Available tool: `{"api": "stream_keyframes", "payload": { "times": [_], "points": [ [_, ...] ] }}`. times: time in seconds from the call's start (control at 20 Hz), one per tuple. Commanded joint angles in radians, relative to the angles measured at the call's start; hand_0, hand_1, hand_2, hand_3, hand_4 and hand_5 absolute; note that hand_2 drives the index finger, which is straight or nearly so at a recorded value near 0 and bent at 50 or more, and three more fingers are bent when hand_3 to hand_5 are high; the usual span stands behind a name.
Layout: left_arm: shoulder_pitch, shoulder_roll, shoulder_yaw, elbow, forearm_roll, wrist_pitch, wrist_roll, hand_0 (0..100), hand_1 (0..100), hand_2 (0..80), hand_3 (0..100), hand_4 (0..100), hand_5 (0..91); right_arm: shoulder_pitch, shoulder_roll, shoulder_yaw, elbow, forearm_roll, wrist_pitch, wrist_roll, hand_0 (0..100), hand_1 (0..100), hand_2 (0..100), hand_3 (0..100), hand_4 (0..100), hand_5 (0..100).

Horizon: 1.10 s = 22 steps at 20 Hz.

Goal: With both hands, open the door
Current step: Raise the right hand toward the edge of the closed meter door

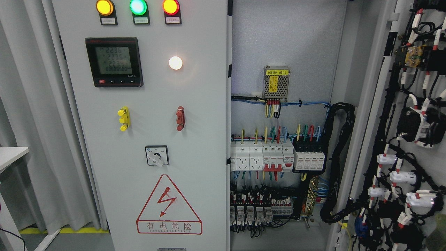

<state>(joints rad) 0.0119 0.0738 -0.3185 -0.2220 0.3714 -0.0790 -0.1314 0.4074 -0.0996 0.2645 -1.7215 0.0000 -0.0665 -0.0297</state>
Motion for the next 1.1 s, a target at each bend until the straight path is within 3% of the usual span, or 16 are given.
{"api": "stream_keyframes", "payload": {
  "times": [0.0,0.15,0.35,0.7,1.05],
  "points": [
    [0.02,-0.069,0.056,0.279,-0.017,0.057,-0.005,29,0,2.8,3,3,0.0,-0.09,0.035,0.058,-0.32,0.006,-0.012,-0.003,22,0,0,0,0,0],
    [0.02,-0.069,0.067,0.279,-0.016,0.077,-0.005,29,0,2.8,3,3,0.0,-0.166,0.046,0.03,-0.32,0.006,-0.012,-0.001,22,0,0,0,0,0],
    [0.02,-0.069,0.072,0.279,-0.019,0.077,-0.005,29,0,2.8,3,3,0.0,-0.29,0.09,0.016,-0.307,0.006,-0.007,-0.001,22,0,0,0,0,0],
    [0.017,-0.068,0.076,0.276,-0.016,0.074,-0.007,29,0,2.9,3,3,0.0,-0.473,0.1,0.016,-0.256,0.003,-0.001,-0.001,22,0,0,0,0,0],
    [0.014,-0.069,0.075,0.268,-0.019,0.068,-0.007,29,0,2.9,3,3,0.0,-0.673,0.1,-0.008,-0.187,0.0,0.1,-0.001,22,0,0,0,0,0]
  ]
}}
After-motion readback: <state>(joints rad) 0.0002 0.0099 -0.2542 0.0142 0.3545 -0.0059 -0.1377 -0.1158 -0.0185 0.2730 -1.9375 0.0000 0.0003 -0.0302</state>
